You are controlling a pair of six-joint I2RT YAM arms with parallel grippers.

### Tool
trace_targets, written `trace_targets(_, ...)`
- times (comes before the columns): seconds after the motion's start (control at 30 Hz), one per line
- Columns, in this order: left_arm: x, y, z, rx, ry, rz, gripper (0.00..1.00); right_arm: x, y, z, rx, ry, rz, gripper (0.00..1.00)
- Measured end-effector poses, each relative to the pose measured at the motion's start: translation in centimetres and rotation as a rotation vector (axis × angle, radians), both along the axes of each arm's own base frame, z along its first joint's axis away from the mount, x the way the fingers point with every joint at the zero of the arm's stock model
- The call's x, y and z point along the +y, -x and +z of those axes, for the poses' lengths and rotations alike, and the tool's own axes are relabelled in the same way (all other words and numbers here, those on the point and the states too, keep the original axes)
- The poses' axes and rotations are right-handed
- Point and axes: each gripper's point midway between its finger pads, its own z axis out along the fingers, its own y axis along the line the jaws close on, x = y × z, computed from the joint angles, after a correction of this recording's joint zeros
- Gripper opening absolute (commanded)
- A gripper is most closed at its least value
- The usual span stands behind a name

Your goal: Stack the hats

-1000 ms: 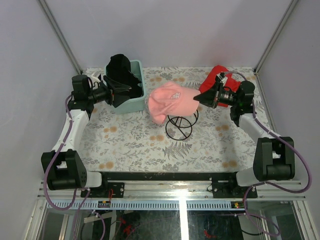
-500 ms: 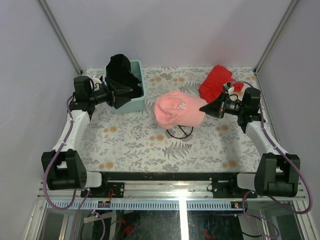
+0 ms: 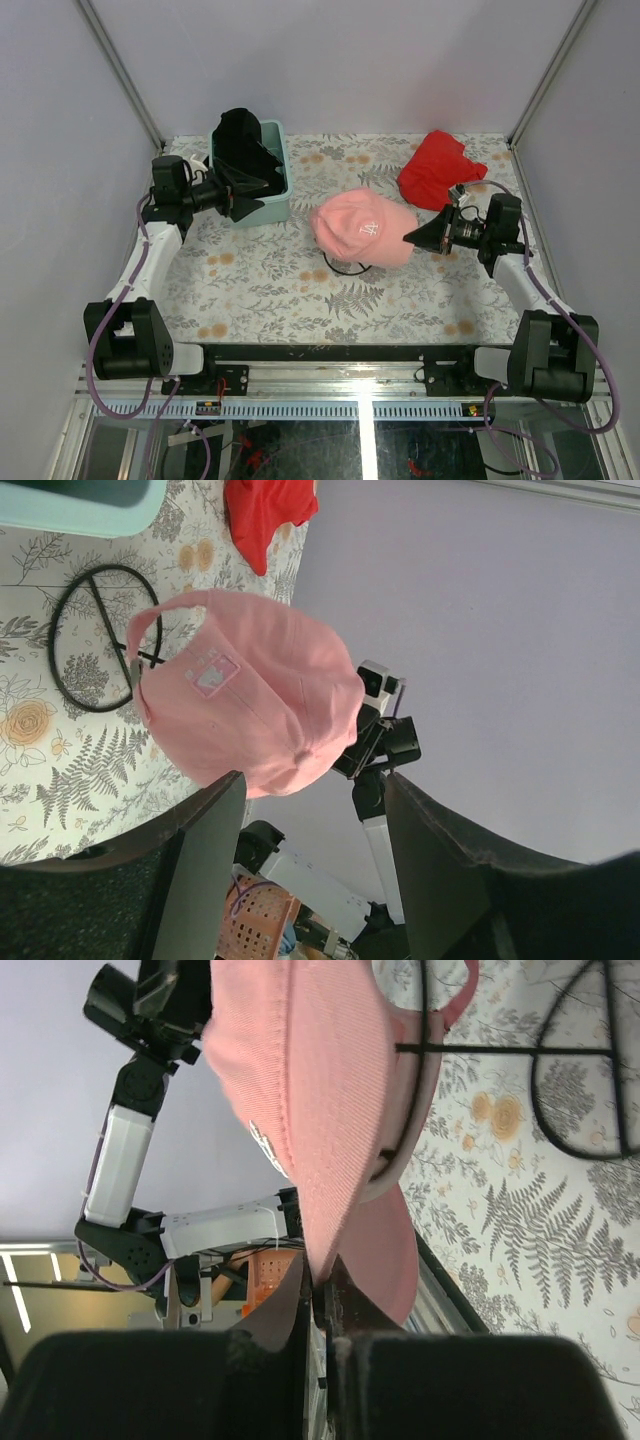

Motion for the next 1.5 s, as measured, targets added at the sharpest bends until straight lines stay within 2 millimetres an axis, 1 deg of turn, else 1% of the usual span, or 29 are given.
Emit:
trace_targets(0.2,-0.3,0.2,-0.1,-0.004,-0.005,-0.012,0.57,-0.2,0.0,-3.0,0.142,-0.012,-0.021,0.0)
trace_targets(0.27,-0.3,0.2,-0.1,-0.004,-0.007,-0.013,0.57,-0.2,0.0,-3.2,0.165,-0.025,-0.025,0.0)
trace_targets(0.33,-0.3,0.2,-0.1,-0.005,-0.008,-0.014,0.57,-0.2,-0.1,-3.0,0.168,-0.034,-0.025,0.0)
trace_targets(0.37,-0.3,0.2,-0.1,-0.006,-0.008,-0.014,0.57,-0.2,-0.2,-2.9,0.169,-0.037,-0.025,0.03)
trace_targets(0.4,-0.3,0.2,-0.1,-0.006,-0.009,-0.014,0.57,-0.2,-0.2,-3.0,0.174,-0.04,-0.025,0.09)
trace_targets(0.5,-0.3,0.2,-0.1,-0.008,-0.01,-0.015,0.57,-0.2,-0.5,-3.1,0.197,-0.046,-0.024,0.4)
trace_targets(0.53,-0.3,0.2,-0.1,-0.008,-0.01,-0.015,0.57,-0.3,-0.7,-3.2,0.21,-0.046,-0.032,0.48)
trace_targets(0.57,-0.3,0.2,-0.1,-0.008,-0.01,-0.015,0.56,-0.3,-0.9,-3.4,0.229,-0.045,-0.042,0.53)
trace_targets(0.63,-0.3,0.2,-0.2,-0.008,-0.01,-0.015,0.56,-0.4,-1.4,-3.6,0.259,-0.044,-0.062,0.55)
trace_targets(0.7,-0.3,0.2,-0.2,-0.008,-0.011,-0.015,0.56,-0.4,-1.7,-3.4,0.267,-0.044,-0.074,0.52)
trace_targets(0.77,-0.3,0.2,-0.2,-0.01,-0.012,-0.016,0.57,-0.5,-2.5,-2.6,0.255,-0.041,-0.088,0.46)
trace_targets(0.8,-0.3,0.2,-0.2,-0.01,-0.013,-0.016,0.57,-0.6,-2.9,-2.2,0.247,-0.043,-0.091,0.4)
trace_targets(0.87,-0.3,0.2,-0.2,-0.011,-0.013,-0.016,0.56,-0.6,-3.5,-1.7,0.233,-0.048,-0.098,0.22)
trace_targets(0.93,-0.3,0.2,-0.2,-0.012,-0.014,-0.017,0.56,-0.7,-3.9,-1.6,0.239,-0.057,-0.103,0.13)
trace_targets(0.97,-0.3,0.2,-0.2,-0.013,-0.015,-0.017,0.56,-0.7,-4.1,-1.7,0.255,-0.065,-0.107,0.11)
trace_targets(1.13,-0.3,0.2,-0.3,-0.013,-0.017,-0.018,0.56,-0.7,-4.5,-1.7,0.28,-0.095,-0.11,0.05)
trace_targets(1.23,-0.3,0.4,-0.7,-0.004,-0.018,-0.019,0.56,-0.7,-4.3,-2.3,0.317,-0.127,-0.121,0.03)
trace_targets(1.33,-0.3,0.5,-1.0,0.006,-0.019,-0.02,0.57,-0.6,-4.1,-3.2,0.365,-0.167,-0.133,0.03)
trace_targets(1.5,-0.3,0.5,-1.2,0.011,-0.021,-0.02,0.56,-0.6,-4.1,-4.2,0.421,-0.233,-0.151,0.06)
